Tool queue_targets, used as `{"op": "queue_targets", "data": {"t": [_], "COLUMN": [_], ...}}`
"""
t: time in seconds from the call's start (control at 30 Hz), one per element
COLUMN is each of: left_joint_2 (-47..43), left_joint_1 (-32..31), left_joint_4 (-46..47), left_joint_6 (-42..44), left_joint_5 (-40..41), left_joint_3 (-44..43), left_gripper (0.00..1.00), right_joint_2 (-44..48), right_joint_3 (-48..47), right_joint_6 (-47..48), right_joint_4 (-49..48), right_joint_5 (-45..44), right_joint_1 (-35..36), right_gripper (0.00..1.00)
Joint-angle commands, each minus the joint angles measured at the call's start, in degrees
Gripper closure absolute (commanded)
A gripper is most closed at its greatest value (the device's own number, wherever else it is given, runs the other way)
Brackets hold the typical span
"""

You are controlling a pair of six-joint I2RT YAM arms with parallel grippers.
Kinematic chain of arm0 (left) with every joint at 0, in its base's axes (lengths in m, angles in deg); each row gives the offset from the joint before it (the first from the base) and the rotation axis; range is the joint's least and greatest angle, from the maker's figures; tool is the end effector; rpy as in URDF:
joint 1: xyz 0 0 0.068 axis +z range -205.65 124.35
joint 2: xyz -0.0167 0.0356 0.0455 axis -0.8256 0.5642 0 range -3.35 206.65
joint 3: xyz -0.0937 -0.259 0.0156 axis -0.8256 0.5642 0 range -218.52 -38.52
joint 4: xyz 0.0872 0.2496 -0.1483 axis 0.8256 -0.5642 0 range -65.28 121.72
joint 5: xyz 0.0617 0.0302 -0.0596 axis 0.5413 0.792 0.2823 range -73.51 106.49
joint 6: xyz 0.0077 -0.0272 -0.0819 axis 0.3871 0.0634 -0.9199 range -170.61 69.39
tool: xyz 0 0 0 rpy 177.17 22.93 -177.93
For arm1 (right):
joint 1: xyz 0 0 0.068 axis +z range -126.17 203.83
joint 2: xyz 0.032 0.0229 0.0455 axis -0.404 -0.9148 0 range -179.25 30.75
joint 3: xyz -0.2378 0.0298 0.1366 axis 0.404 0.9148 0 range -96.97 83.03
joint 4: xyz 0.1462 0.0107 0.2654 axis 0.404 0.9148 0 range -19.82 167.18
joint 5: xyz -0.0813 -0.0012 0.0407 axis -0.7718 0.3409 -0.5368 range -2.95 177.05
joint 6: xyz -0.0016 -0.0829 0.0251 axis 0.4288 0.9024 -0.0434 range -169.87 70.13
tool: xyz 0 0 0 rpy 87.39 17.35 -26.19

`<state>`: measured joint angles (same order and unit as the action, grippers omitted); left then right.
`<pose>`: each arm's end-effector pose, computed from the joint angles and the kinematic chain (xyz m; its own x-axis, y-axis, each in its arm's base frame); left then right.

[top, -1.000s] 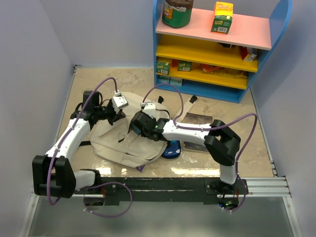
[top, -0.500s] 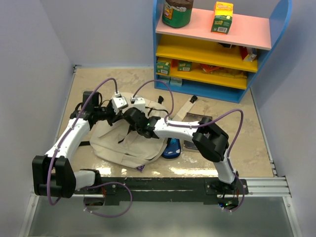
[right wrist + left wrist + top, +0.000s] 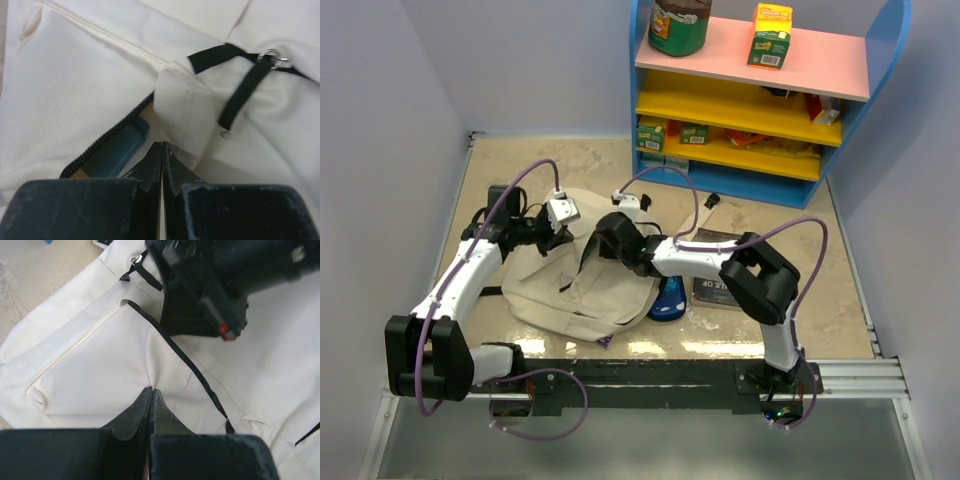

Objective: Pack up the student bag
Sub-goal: Place the stationery in the student bag.

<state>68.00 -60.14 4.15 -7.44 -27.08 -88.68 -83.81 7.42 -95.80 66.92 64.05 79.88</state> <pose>0.3060 -0.0769 0.2206 -0.1981 0.5128 -0.8353 0.8846 0.4606 0.0729 0.3102 0.4072 0.1371 -0.6479 0.2219 -0.7287 -0.1739 0.8883 0.4251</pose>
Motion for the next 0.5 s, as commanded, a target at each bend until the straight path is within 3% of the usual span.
{"op": "queue_targets", "data": {"t": [0.0, 0.07, 0.1, 0.13, 0.17, 0.23, 0.27, 0.4, 0.47], "left_joint_2": [-0.86, -0.78, -0.69, -0.6, -0.6, -0.95, -1.21, -3.93, -3.77], "left_joint_1": [0.1, 0.1, 0.01, 0.1, 0.1, 0.01, 0.1, 0.01, -0.08], "left_joint_4": [-0.11, -0.11, -0.46, -0.81, -0.99, -2.3, -3.18, -10.28, -16.43], "left_joint_6": [1.03, 1.47, 1.91, 2.34, 2.96, 3.66, 5.06, 9.98, 18.22], "left_joint_5": [-3.98, -3.71, -3.54, -3.02, -2.58, -1.26, -0.99, -2.21, -4.58], "left_joint_3": [-1.53, -1.0, -0.83, -0.56, -0.65, -1.09, -1.52, -3.55, -4.08], "left_gripper": [1.0, 0.94, 0.88, 0.83, 0.71, 0.61, 0.55, 0.53, 0.58], "right_joint_2": [8.56, 11.19, 11.99, 12.95, 14.96, 17.17, 19.01, 21.75, 22.71], "right_joint_3": [3.97, 5.29, 6.26, 6.79, 7.4, 10.21, 11.09, 15.31, 16.72], "right_joint_6": [-1.44, -1.97, -1.97, -1.97, -1.71, -1.53, -1.62, -2.67, -3.46], "right_joint_4": [-2.54, -1.74, -0.7, -0.25, -0.07, -0.16, -0.16, 0.19, -0.42], "right_joint_5": [-1.87, -2.48, -2.74, -2.4, -2.31, -1.34, -1.25, -0.99, -0.46], "right_joint_1": [-0.33, -0.42, -0.33, -0.33, -0.24, 0.11, 0.63, 1.87, 2.39], "right_gripper": [1.0, 1.0, 0.93, 0.76, 0.67, 0.47, 0.43, 0.34, 0.34]}}
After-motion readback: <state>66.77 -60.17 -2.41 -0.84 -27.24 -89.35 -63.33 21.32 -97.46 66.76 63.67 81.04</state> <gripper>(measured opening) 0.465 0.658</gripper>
